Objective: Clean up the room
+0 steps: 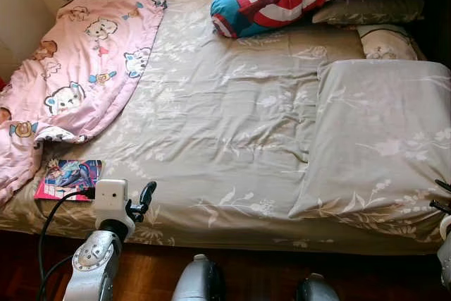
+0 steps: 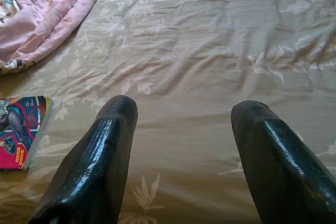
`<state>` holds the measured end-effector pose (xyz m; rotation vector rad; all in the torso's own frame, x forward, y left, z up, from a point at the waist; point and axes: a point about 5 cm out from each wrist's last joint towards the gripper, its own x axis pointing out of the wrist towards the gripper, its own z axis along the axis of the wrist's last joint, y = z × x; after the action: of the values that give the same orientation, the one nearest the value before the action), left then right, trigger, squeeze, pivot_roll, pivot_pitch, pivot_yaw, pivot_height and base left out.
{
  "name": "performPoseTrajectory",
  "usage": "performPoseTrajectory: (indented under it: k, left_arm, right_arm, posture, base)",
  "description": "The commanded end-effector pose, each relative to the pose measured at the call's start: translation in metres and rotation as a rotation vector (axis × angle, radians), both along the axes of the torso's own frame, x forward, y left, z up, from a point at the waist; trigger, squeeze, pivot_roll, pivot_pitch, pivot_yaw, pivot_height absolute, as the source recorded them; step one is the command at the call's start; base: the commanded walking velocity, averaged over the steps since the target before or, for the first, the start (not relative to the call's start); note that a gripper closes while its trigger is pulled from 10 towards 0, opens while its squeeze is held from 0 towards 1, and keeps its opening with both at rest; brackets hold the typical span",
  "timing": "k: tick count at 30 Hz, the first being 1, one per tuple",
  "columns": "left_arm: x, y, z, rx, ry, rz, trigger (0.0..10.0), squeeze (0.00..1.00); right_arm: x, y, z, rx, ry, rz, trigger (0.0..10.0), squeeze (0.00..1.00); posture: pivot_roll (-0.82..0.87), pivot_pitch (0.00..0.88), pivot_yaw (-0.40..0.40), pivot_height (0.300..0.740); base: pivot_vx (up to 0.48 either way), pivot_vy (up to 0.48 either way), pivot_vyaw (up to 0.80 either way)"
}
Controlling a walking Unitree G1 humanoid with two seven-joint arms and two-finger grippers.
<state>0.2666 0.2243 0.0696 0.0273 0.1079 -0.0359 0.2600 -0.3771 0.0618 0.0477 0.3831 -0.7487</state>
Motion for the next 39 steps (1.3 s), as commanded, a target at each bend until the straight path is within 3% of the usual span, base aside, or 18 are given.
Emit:
performPoseTrajectory:
  k: [1, 19, 31, 39]
  left_arm:
    - [-0.0079, 0.0077, -0.0097, 0.008, 0.053, 0.032, 10.0, 0.00]
    - [-0.0098, 0.0064, -0.0112, 0.006, 0.058, 0.039, 10.0, 0.00]
    - [-0.0121, 0.0157, -0.0099, 0.031, 0.060, 0.065, 10.0, 0.00]
    - [-0.0117, 0.0135, -0.0103, 0.027, 0.061, 0.062, 10.0, 0.00]
  right_arm:
    - [0.0015, 0.0012, 0.0012, -0.022, -0.004, 0.020, 0.0, 0.00]
    - [0.0056, 0.0008, 0.0064, -0.049, 0.000, 0.038, 0.0, 0.00]
    - [0.0050, 0.0022, 0.0039, -0.042, 0.009, 0.041, 0.0, 0.00]
    - [0.0050, 0.0025, 0.0035, -0.043, 0.013, 0.035, 0.0, 0.00]
  posture:
    - [0.04, 0.197, 0.106, 0.676]
    - [0.04, 0.202, 0.104, 0.676]
    - [0.05, 0.206, 0.103, 0.676]
    - [0.05, 0.203, 0.102, 0.676]
  base:
    - [0.000, 0.000, 0.00]
    - [0.067, 0.000, 0.00]
    - [0.264, -0.269, 0.00]
    - [0.263, -0.266, 0.00]
